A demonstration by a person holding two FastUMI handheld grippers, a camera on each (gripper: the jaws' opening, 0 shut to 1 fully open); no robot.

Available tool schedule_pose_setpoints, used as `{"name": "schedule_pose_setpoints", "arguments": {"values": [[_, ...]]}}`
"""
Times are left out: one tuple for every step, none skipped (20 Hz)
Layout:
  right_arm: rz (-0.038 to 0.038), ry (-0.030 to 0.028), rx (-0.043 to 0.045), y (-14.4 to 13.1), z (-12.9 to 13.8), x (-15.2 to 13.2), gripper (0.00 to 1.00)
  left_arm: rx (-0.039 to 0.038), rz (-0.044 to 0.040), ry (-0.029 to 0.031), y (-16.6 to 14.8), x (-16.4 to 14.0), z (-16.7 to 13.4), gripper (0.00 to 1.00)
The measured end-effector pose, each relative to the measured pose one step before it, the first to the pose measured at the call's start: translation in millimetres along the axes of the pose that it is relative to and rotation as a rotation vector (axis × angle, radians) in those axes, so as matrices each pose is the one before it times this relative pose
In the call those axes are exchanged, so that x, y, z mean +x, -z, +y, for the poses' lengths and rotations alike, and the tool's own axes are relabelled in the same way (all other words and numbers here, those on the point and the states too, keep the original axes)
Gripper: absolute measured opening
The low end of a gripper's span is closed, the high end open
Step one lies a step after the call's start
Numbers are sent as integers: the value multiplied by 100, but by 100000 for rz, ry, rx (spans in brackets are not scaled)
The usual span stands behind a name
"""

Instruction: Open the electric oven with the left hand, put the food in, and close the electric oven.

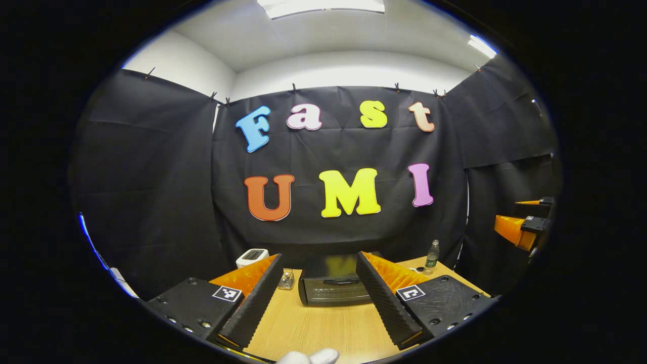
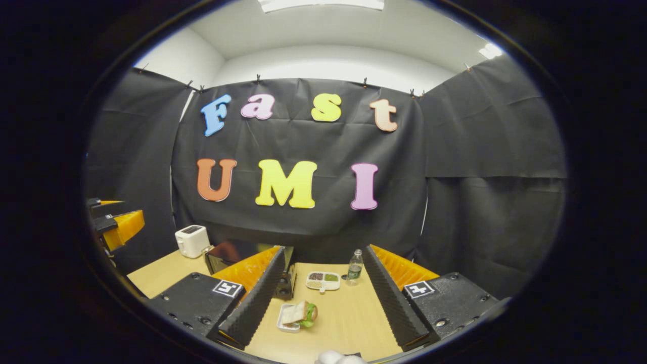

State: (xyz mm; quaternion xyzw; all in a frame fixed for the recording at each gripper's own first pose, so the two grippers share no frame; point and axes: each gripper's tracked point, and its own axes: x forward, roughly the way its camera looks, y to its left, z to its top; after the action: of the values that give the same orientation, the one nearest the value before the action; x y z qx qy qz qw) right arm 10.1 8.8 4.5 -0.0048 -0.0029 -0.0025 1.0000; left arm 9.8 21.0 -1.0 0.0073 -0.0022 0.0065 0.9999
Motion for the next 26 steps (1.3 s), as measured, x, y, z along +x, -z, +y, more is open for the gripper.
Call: {"name": "schedule_pose_setpoints", "arguments": {"values": [[-421, 563, -141, 36, -62, 43, 100, 256, -303, 39, 98, 193, 116, 95], [-378, 365, -92, -68, -123, -77, 100, 478, 79, 321, 90, 92, 7, 95], [-76, 132, 142, 246, -111, -77, 100, 670, 66, -40, 47, 113, -28, 95], [-95, -46, 394, 88, -50, 79, 100, 727, 176, -398, 354, 94, 143, 95], [35, -632, 364, 146, 114, 232, 100, 184, 728, -87, 341, 200, -47, 95], [-483, -602, 466, 25, 33, 226, 100, -310, 443, 98, 208, 240, -345, 95], [189, -434, 105, 350, -180, 272, 100, -432, 757, -73, 414, 399, -337, 95], [-186, -420, 211, 223, -252, 258, 100, 194, 417, -86, 497, 460, -258, 95], [-588, -843, 334, 34, -155, 121, 100, 409, -385, -153, 320, 525, -397, 95], [-215, -1298, 288, 133, -132, 273, 100, 457, -324, 82, 361, 500, -564, 95], [30, -1641, 351, 463, -238, 264, 100, 792, -821, -370, 401, 646, -547, 95], [54, -1789, 416, 170, -226, 375, 100, 393, 517, 610, 809, 752, -724, 95], [105, -1065, 177, 218, -465, 304, 100, -261, 650, 494, 954, 773, -749, 95], [-160, -720, 130, 147, -614, 373, 100, -512, 1719, 471, 1089, 932, -700, 95], [-199, -203, 70, 15, -620, 403, 100, -904, 1141, 403, 905, 826, -717, 95], [-697, 36, 3, -72, -688, 210, 100, -415, 528, 60, 732, 1046, -506, 95], [-200, 278, -415, 152, -733, 238, 100, -495, -364, 386, 589, 1009, -608, 95], [243, 287, -891, 149, -710, 265, 100, -85, 245, 510, 513, 1018, -628, 95], [928, 898, -1405, 535, -747, 170, 100, 377, -457, 122, 680, 1261, -334, 95], [1226, 442, -1428, 387, -632, 272, 100, 74, 386, 260, 792, 1121, -277, 95], [1542, 954, -1385, 576, -511, 366, 100, -1071, 465, 931, 785, 1627, -526, 95], [1038, 798, -742, 337, -572, 228, 100, -1221, 439, 562, 871, 1296, -308, 95], [1245, 596, -413, 558, -396, 246, 100, -977, 2029, 133, 1033, 1413, -298, 95], [1372, 607, -242, 429, -310, 363, 100, -747, 656, -464, 783, 1508, 67, 95], [1213, 160, -355, 483, -105, 420, 100, -360, 278, -597, 538, 1161, 69, 95], [1344, 402, -810, 356, -223, 373, 100, -110, 697, -577, 747, 1450, 13, 95]]}}
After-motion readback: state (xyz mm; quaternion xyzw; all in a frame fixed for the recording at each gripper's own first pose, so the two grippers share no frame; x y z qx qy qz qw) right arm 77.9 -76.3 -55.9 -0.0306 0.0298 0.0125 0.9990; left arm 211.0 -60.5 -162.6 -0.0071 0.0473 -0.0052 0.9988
